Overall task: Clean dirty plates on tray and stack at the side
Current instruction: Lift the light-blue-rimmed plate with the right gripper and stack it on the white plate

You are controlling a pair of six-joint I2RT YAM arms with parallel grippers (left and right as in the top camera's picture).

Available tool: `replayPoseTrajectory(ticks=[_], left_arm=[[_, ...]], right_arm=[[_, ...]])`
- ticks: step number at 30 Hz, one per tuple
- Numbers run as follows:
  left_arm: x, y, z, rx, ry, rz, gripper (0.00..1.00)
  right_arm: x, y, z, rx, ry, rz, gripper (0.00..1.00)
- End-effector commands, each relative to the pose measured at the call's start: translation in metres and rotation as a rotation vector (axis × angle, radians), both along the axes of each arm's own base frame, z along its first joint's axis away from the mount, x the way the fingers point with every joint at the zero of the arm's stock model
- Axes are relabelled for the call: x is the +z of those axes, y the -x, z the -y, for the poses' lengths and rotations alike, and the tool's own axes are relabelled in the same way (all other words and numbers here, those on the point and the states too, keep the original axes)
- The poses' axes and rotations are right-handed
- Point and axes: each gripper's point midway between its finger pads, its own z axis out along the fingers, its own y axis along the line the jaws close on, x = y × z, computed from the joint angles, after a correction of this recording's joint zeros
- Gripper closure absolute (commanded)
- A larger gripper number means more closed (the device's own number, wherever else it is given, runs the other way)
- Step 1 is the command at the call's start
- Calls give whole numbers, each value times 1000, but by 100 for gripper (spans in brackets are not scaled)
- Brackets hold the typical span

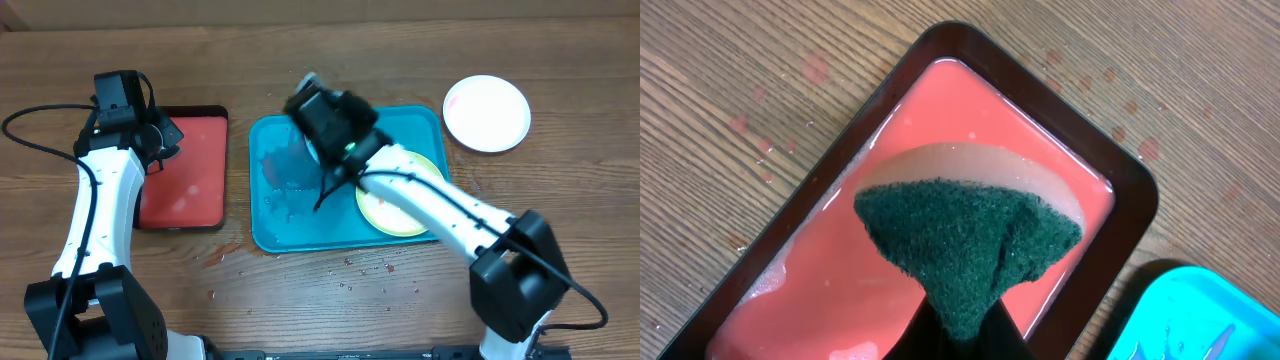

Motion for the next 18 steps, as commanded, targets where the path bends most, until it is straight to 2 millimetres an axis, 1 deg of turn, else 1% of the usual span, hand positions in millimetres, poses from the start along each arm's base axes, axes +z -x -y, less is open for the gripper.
replayPoseTrajectory(ticks=[1, 2, 4, 7, 8, 10, 11, 15, 18], left_arm=[[-2, -2, 0, -9, 1, -2, 96], [-2, -2, 0, -9, 1, -3, 96], [-2, -1, 0, -9, 1, -5, 96], [-2, -1, 1, -9, 1, -5, 96], [-2, -1, 1, -10, 1, -5, 96], [-2, -1, 1, -10, 1, -5, 96], [-2, -1, 1, -10, 1, -5, 96], [-2, -1, 1, -10, 2, -5, 96], [-2, -1, 1, -10, 1, -5, 96]], right_arm=[[49, -19, 34, -185, -401, 90, 96], [56, -26, 50, -209, -476, 84, 96], [62, -37, 77, -251, -606, 64, 96], [59, -51, 125, -321, -808, 2, 96], [54, -55, 143, -355, -867, -22, 96], [39, -58, 186, -461, -957, -60, 96], [29, -58, 212, -539, -986, -70, 96], [-10, -47, 292, -790, -1013, -92, 96], [-33, -38, 328, -898, -1020, -116, 96]])
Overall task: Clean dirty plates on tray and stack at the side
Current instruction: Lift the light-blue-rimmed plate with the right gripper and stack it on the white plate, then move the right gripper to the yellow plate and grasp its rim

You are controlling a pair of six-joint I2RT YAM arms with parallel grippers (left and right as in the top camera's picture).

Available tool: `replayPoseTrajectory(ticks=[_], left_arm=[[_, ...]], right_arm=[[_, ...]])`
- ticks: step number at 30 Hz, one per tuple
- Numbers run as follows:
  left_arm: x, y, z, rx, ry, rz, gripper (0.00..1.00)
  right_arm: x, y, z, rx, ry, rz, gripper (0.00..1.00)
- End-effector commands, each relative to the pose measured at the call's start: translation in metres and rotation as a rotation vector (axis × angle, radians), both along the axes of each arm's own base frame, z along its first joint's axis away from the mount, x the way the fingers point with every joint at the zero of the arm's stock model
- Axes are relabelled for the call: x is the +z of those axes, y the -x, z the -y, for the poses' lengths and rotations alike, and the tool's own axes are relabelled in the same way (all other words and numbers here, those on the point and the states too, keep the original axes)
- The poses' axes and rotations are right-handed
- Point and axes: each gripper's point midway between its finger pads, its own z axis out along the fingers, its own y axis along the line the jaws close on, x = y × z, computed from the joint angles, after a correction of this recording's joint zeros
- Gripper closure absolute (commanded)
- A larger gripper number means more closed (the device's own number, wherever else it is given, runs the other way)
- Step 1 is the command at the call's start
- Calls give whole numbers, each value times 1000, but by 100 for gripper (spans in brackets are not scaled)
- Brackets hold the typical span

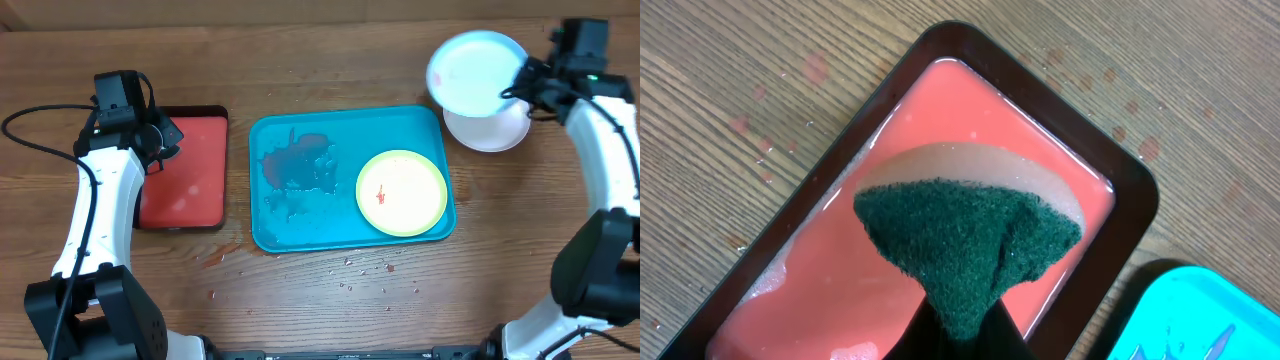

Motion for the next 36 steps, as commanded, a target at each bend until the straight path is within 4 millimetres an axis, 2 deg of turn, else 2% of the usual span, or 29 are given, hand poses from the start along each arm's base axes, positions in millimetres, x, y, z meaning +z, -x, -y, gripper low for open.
replayPoseTrajectory(ticks=[1, 4, 8, 9, 10, 11, 12, 14, 16, 18, 19, 21, 23, 24, 26, 27, 28, 31, 36], left_arm=[[-2, -2, 1, -10, 1, -4, 96], [-2, -2, 1, -10, 1, -1, 96], [-2, -2, 2, -12, 4, 0, 96], [-2, -2, 2, -12, 3, -1, 96], [-2, -2, 2, -12, 4, -2, 96], [-2, -2, 2, -12, 4, -3, 96], [-2, -1, 2, -12, 4, -5, 96], [-2, -1, 2, -12, 4, -5, 96], [-2, -2, 2, -12, 4, -3, 96], [-2, -2, 2, -12, 4, 0, 96], [-2, -2, 2, -12, 4, 0, 96], [-2, -2, 2, -12, 4, -1, 95], [-2, -2, 2, -12, 4, -1, 96], [-2, -2, 2, -12, 4, -1, 96], [-2, -2, 2, -12, 4, -1, 96], [-2, -2, 2, -12, 4, -1, 96], [-2, -2, 2, -12, 4, 0, 96], [-1, -3, 1, -12, 3, 2, 96], [-1, -4, 1, -12, 2, 7, 96]], right_arm=[[-20, 2, 13, -62, -105, -31, 96], [-38, 6, 27, -94, -115, -69, 96], [-58, 10, 34, -119, -92, -126, 96], [-63, 13, 38, -133, -75, -147, 91], [-66, 14, 39, -137, -70, -156, 79], [-71, 14, 39, -137, -71, -165, 53], [-73, 14, 38, -134, -78, -167, 45], [-75, 14, 31, -112, -104, -173, 44], [-74, 17, 18, -74, -157, -183, 46], [-69, 23, 0, -31, -235, -197, 58], [-64, 25, -8, -12, -267, -197, 61], [-53, 28, -20, 24, -307, -188, 62], [-33, 32, -41, 128, -342, -158, 60], [-23, 35, -53, 191, -360, -143, 58], [-6, 46, -83, 332, -378, -134, 45], [-4, 54, -94, 375, -369, -154, 29], [-5, 62, -104, 410, -359, -186, 0], [-19, 82, -132, 487, -308, -300, 0], [-48, 89, -156, 632, -93, -364, 0]])
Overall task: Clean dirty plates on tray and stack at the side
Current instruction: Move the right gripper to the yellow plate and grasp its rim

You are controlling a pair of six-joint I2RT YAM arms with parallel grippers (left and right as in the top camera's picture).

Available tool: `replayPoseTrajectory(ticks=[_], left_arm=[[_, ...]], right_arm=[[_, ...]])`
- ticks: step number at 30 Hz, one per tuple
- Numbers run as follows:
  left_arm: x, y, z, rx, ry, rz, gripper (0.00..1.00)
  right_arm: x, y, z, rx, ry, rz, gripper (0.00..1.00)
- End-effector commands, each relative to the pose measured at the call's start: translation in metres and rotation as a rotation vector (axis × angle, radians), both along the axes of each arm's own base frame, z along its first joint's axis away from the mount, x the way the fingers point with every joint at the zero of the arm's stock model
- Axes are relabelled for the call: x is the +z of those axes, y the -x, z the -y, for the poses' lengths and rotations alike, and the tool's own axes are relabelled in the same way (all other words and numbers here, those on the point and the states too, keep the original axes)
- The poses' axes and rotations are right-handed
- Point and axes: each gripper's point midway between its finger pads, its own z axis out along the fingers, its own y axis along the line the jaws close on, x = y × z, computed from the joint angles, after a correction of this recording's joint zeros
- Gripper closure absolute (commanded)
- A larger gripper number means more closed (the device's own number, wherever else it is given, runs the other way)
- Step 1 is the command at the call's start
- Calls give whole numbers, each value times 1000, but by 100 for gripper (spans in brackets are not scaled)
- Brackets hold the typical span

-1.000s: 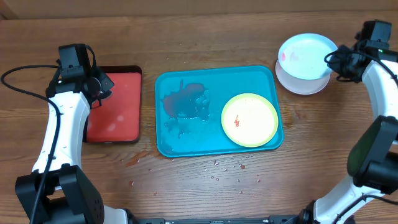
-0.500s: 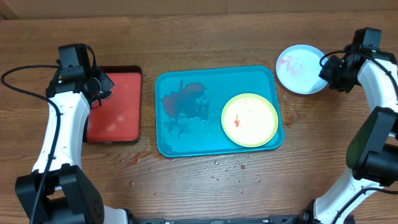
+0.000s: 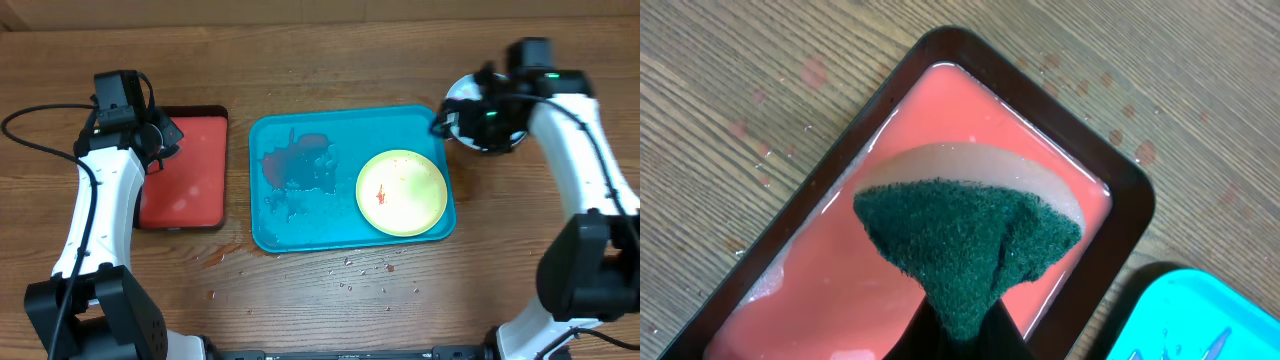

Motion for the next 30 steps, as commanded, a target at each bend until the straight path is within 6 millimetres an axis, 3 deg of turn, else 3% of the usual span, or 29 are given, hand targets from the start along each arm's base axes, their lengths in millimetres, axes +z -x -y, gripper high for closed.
replayPoseTrajectory(ticks=[1, 3, 6, 12, 15, 30], left_arm=[[-2, -2, 2, -12, 4, -1, 96], [-2, -2, 2, -12, 4, -3, 96], [-3, -1, 2, -12, 5, -8, 96], [-3, -1, 2, -12, 5, -8, 96], [-2, -1, 2, -12, 5, -5, 96], [-2, -1, 2, -12, 5, -5, 96]], right_arm=[[-23, 5, -3, 123, 153, 15, 0], [-33, 3, -7, 142, 202, 35, 8], [-47, 0, -9, 152, 245, 67, 39], [-68, 11, -8, 156, 244, 37, 41], [-75, 14, -8, 156, 243, 34, 51], [-99, 39, -10, 171, 218, -35, 50]])
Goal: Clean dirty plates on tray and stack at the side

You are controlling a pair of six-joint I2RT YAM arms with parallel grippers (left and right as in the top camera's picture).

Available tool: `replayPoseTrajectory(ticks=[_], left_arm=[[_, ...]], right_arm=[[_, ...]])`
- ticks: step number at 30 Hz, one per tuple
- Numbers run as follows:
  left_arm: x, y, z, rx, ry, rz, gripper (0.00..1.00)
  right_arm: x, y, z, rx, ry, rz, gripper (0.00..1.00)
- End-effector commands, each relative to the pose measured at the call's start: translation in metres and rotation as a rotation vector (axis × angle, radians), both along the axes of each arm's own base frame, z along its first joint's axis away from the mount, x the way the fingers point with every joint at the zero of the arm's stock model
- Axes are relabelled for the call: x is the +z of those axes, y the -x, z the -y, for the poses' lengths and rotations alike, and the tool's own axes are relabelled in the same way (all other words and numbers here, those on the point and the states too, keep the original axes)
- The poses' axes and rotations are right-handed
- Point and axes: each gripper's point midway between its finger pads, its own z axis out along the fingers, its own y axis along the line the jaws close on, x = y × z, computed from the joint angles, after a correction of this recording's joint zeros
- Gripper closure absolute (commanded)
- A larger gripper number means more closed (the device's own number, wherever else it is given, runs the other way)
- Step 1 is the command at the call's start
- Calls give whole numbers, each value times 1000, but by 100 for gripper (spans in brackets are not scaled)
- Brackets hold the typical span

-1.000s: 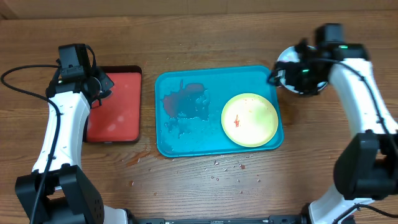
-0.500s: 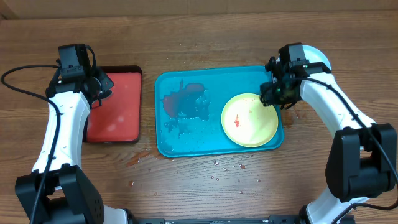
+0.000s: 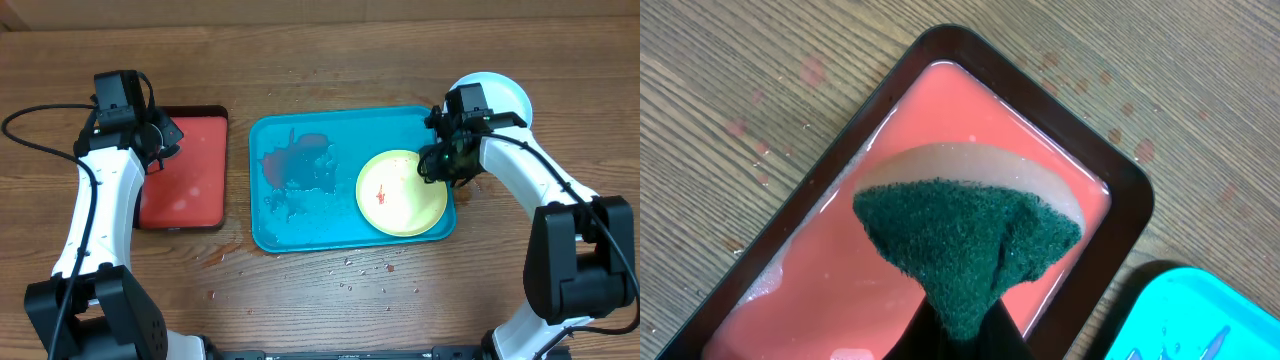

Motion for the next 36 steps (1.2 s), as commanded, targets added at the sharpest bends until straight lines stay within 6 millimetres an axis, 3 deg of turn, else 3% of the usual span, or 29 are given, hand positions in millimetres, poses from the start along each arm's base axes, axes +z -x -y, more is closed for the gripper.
replayPoseTrajectory(ticks=[1, 9, 20, 26, 30, 36], left_arm=[[-2, -2, 1, -11, 2, -4, 96], [-2, -2, 1, -11, 2, -4, 96], [-2, -2, 1, -11, 2, -2, 96], [-2, -2, 1, -11, 2, -3, 96], [-2, -2, 1, -11, 2, -3, 96], [-2, -2, 1, -11, 2, -4, 96]], right_arm=[[-11, 9, 3, 1, 8, -28, 50], [-13, 11, 7, -4, 33, -39, 50], [-14, 42, 1, -5, -13, -169, 50], [-13, 47, -5, -84, -53, -208, 59], [-15, 45, -4, -138, -55, -206, 54], [-24, 59, -2, -287, -54, -273, 51]])
